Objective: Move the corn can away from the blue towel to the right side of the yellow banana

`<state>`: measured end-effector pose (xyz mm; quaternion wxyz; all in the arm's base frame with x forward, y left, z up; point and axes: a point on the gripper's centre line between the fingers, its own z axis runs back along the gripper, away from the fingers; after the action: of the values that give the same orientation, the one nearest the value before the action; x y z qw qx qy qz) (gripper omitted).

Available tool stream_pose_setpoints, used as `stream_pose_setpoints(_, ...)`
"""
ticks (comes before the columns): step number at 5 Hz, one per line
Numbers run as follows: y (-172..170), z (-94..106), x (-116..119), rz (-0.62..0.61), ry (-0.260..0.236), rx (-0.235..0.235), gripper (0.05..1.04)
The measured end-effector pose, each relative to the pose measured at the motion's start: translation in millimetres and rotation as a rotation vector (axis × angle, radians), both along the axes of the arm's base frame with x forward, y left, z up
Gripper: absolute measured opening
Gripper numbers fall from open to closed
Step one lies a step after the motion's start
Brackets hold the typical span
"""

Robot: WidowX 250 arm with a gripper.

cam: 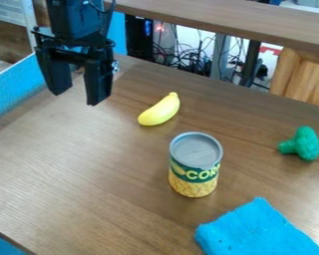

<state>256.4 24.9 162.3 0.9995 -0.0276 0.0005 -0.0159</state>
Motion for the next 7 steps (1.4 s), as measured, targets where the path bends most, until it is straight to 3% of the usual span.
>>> stream_pose_setpoints(1,-1.4,-7.3,-1.5,-0.003,0.026,-0.003,1.001)
stream_pose_setpoints(2,-46.6,-22.4,2.3,-0.092,-0.015,0.011,1.001)
stream_pose_setpoints(3,-82.0,-30.7,5.9,-0.158,-0.058,-0.037,1.001)
stream_pose_setpoints(4,-115.6,-41.1,4.5,-0.216,-0.064,-0.011,1.001)
stream_pose_setpoints(5,-137.8,-63.4,-0.1,-0.214,-0.065,0.057,1.001)
stream_pose_setpoints(7,-139.8,-89.0,-10.7,-0.168,-0.054,0.126,1.001)
